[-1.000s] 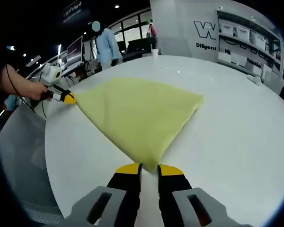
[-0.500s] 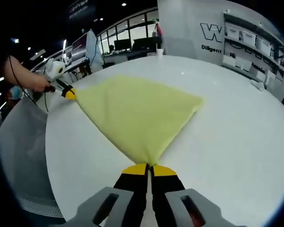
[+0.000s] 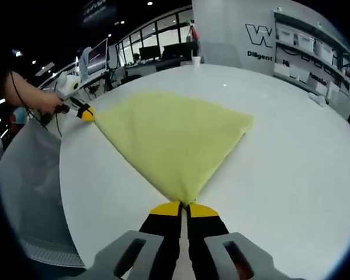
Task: Fold the garment on the visible template until the final outline fits inside the template.
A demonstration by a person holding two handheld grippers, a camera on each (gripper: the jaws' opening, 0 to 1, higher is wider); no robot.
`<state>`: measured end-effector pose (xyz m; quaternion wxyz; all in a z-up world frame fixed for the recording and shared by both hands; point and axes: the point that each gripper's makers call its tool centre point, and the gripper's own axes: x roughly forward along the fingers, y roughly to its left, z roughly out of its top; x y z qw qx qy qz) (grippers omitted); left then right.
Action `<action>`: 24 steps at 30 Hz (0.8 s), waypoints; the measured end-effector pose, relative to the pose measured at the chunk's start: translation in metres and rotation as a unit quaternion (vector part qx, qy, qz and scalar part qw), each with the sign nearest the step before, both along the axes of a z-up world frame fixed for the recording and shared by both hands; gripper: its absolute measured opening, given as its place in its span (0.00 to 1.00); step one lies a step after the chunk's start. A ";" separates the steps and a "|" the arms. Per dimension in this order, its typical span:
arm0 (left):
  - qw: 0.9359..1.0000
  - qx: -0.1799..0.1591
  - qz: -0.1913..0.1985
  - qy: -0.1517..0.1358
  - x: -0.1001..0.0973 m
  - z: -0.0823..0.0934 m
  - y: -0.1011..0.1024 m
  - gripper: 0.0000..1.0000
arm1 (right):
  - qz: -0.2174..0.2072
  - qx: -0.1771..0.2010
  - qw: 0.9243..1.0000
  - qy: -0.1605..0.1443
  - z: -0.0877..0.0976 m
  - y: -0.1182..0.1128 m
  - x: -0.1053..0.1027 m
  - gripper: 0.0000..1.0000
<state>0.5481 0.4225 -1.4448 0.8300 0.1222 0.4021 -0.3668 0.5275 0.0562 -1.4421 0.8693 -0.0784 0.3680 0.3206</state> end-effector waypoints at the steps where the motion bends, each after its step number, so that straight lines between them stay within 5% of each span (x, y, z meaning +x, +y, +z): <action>1: 1.000 -0.003 0.000 -0.002 0.000 0.001 0.000 0.00 | 0.000 0.001 1.000 0.000 0.000 0.000 0.000 0.00; 17: 1.000 -0.005 0.028 -0.006 0.006 0.009 -0.001 0.02 | -0.014 0.005 1.000 0.010 0.003 -0.003 -0.005 0.00; 24: 0.997 -0.040 0.064 -0.018 0.010 0.026 0.001 0.12 | -0.017 0.011 1.000 -0.007 0.017 -0.003 -0.009 0.07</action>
